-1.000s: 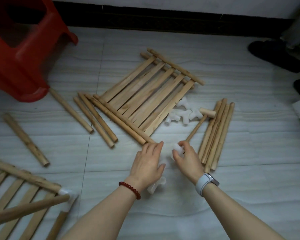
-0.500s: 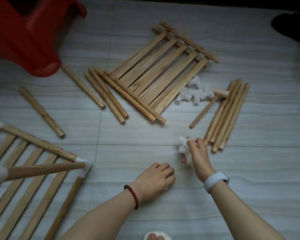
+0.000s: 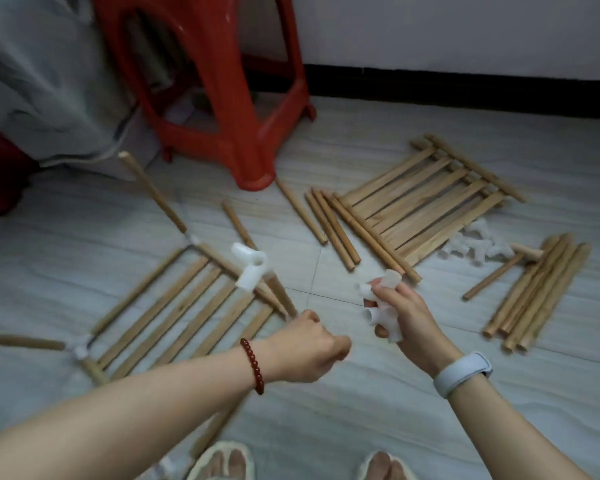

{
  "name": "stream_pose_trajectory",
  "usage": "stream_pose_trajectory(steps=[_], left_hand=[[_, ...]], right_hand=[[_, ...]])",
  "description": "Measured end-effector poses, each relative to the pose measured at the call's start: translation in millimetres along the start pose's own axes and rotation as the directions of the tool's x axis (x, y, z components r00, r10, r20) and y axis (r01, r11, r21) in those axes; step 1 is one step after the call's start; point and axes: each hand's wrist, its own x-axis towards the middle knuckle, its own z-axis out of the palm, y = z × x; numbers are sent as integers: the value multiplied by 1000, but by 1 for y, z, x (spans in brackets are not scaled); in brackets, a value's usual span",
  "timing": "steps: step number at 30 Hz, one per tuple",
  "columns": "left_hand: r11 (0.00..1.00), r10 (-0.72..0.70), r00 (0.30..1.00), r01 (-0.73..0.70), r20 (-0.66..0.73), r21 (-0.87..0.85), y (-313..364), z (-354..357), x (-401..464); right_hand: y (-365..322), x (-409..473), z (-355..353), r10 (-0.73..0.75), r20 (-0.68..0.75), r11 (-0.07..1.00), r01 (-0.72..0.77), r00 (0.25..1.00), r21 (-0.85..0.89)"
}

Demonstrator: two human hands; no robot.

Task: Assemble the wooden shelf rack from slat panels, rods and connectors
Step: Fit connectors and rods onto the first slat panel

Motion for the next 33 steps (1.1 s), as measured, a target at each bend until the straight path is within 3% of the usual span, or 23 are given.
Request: stream_pose_trajectory(steps=[3,6,9,12,13,16,18,22,25,33], left_hand=[[992,-104,993,100,-52,-74,-2,-33,-65],[950,-296,943,276,-148,-146,-7,-62,-132],[815,-554,789,450,-264,-366,-10,-80,-212],[642,-747,577,497,-330,-585,-6,-75,-285],[589,-793,520,520,-318,-618,-1,-67,-309],[482,-870,433,638,-238,-601,12,-32,-360],[457,-871,472,680,-135,-573,21,-4,-375],[469,-745,664,592,66,-656,31,27,-380],[508,-689,725,490,6,-709,33,33,-361],[617,-653,737,383,-176,-688,23,24,-296]], right_hand=[[-22,-32,48,-87,153,994,96,984,-48],[-31,-62,96,-109,326,986,145,939,-86],[-31,-91,148,-78,432,924,228,898,-307],[-30,-114,190,-59,477,804,325,877,-499],[-29,-122,203,-44,506,770,352,861,-532],[-29,-142,234,7,630,650,475,777,-593],[-25,-148,242,63,657,625,483,752,-613],[-20,-146,248,125,616,670,392,778,-630],[-14,-136,245,134,564,702,324,814,-635],[4,-98,219,88,449,739,244,889,-628]])
